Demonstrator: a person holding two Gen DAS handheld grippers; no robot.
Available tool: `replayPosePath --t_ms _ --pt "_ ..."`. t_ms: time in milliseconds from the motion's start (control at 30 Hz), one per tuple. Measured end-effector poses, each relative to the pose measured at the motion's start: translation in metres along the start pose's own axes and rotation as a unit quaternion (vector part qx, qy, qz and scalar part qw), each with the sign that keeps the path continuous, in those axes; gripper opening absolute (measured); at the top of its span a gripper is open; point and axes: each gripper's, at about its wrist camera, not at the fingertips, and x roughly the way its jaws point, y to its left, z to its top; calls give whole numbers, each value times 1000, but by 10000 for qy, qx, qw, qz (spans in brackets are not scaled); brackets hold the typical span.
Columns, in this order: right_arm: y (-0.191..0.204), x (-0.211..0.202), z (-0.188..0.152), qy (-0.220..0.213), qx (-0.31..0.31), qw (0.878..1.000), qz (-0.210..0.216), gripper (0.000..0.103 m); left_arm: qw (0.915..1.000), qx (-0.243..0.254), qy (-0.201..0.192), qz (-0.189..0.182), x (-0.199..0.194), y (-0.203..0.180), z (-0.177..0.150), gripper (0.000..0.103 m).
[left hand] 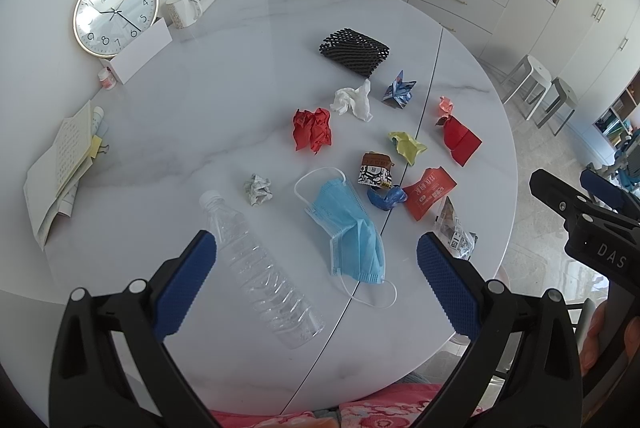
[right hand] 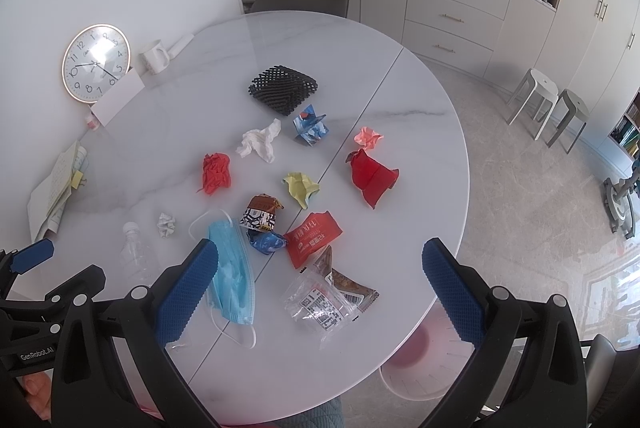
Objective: Collect trash
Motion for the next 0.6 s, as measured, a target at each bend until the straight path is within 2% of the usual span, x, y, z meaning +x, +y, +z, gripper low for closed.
replayPosePath --t_ms 600 --pt "2 1 0 5 1 10000 9 101 10000 -15 14 10 4 -1 -3 97"
